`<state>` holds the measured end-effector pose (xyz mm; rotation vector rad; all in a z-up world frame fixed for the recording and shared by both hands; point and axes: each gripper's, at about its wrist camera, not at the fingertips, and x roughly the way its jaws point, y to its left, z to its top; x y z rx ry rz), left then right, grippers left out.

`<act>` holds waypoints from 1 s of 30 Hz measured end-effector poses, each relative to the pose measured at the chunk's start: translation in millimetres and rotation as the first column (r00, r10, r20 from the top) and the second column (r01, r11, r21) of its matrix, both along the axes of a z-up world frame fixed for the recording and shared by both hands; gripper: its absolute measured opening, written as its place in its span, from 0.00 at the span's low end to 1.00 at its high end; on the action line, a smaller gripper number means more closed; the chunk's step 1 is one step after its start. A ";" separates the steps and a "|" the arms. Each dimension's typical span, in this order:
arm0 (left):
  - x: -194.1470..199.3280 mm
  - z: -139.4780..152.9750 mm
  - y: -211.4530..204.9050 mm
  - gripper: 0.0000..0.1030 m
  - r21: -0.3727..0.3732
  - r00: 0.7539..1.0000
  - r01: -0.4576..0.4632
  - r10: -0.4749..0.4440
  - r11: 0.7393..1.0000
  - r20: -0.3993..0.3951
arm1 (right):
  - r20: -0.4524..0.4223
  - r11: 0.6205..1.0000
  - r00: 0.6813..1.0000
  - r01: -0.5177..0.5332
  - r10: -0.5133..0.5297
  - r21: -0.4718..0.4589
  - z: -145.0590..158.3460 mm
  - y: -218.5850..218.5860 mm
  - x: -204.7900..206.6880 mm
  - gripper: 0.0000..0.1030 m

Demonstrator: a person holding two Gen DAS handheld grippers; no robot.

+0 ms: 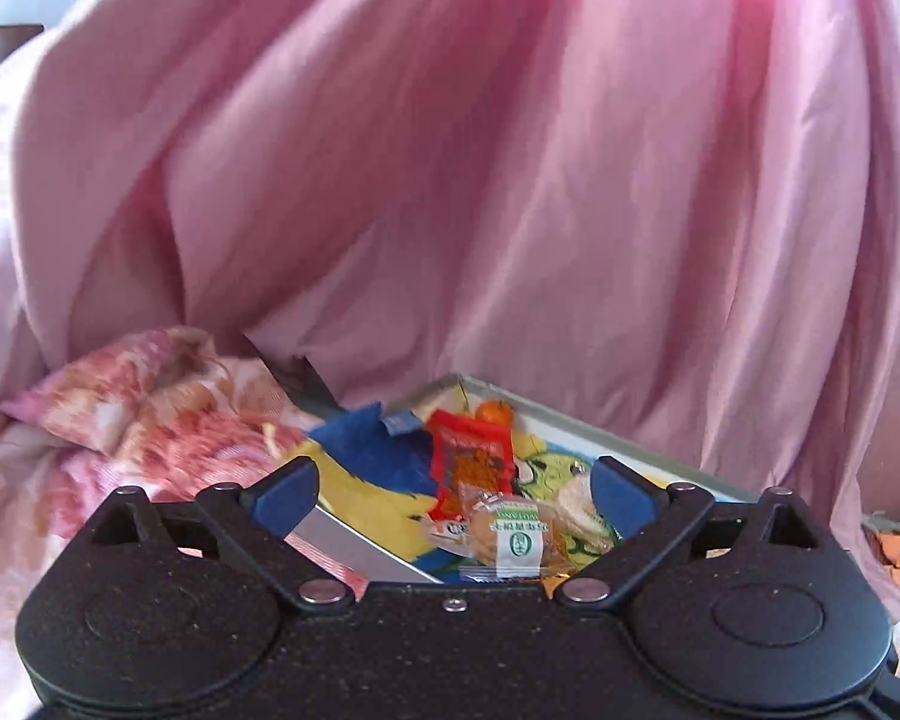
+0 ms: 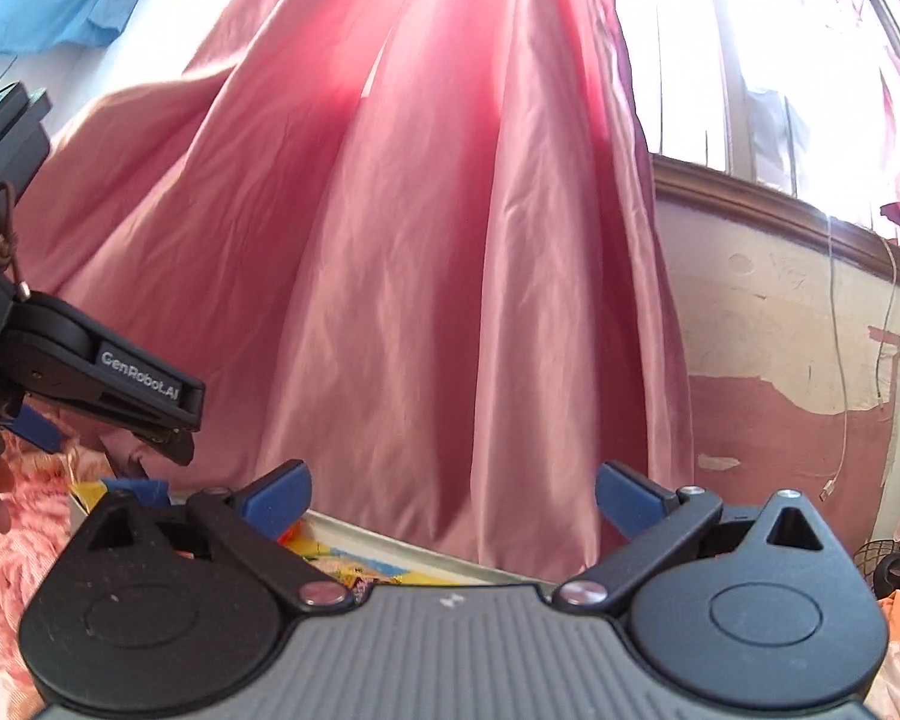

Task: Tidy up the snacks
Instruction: 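Open both grippers and release the packets into the tray, then withdraw both open grippers from the tray back over the remaining snacks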

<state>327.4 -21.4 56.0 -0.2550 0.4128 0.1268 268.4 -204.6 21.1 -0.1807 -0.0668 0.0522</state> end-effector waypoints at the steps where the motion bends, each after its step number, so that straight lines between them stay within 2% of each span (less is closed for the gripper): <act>1: -6.1 2.2 1.9 0.95 0.003 1.000 -0.001 0.001 1.000 0.009 | 0.009 1.000 1.000 0.002 -0.002 0.011 1.5 0.2 -5.1 1.00; 8: -54.4 12.2 19.4 0.97 0.013 0.998 -0.015 0.014 1.000 0.053 | 0.042 0.998 0.999 -0.013 0.010 0.063 9.8 2.8 -40.6 1.00; 16: -105.2 11.6 35.6 0.98 0.042 0.997 -0.051 0.048 0.998 0.053 | 0.030 0.996 0.998 -0.050 0.049 0.069 8.9 14.5 -84.3 1.00; 23: -146.9 -2.8 45.4 0.98 0.094 0.998 -0.049 0.045 0.994 0.035 | 0.004 0.996 0.997 -0.075 0.074 0.045 -1.1 24.6 -119.3 1.00; 30: -179.4 -26.2 56.8 0.98 0.088 0.998 -0.055 0.056 0.995 -0.003 | -0.024 0.996 0.996 -0.087 0.087 0.022 -9.0 34.0 -143.6 1.00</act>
